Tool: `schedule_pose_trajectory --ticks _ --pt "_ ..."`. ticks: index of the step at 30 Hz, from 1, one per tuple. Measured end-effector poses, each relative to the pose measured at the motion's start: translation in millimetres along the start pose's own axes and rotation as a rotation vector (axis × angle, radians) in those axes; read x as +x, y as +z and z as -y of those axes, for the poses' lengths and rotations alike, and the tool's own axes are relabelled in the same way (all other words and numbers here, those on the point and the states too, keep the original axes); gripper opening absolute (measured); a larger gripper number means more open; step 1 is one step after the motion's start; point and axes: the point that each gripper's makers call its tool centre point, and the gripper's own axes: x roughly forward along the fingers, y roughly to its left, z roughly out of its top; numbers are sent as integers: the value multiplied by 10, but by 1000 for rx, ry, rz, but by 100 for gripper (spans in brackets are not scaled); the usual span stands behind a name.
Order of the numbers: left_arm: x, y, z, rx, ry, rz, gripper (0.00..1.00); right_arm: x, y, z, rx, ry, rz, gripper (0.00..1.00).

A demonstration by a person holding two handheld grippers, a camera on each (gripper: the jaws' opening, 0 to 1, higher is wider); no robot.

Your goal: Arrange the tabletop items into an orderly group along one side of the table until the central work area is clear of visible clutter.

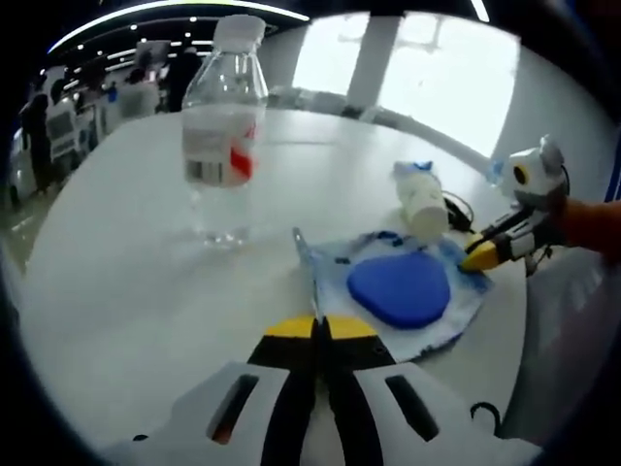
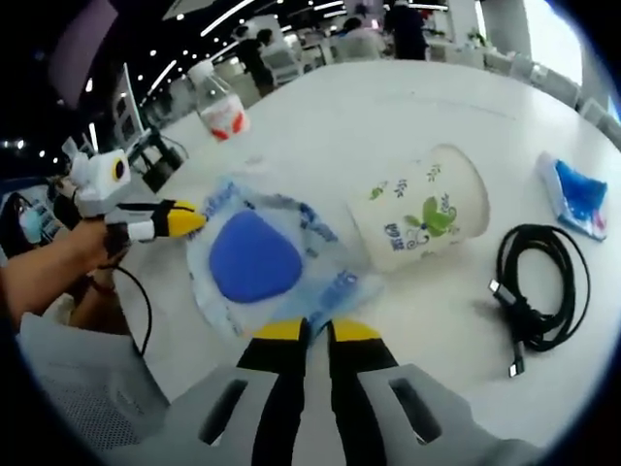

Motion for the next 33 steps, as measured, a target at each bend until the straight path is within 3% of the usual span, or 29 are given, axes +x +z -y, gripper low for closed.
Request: schedule_pose_trajectory --ticks 10,21,33 --pt "-180 76 59 -13 2 21 0 -33 0 -82 12 28 -4 5" --pt "-399 -4 124 -26 27 26 0 -107 -7 -247 -29 69 -10 3" --pt "-531 93 221 -9 45 40 0 -233 53 -295 -54 91 14 2"
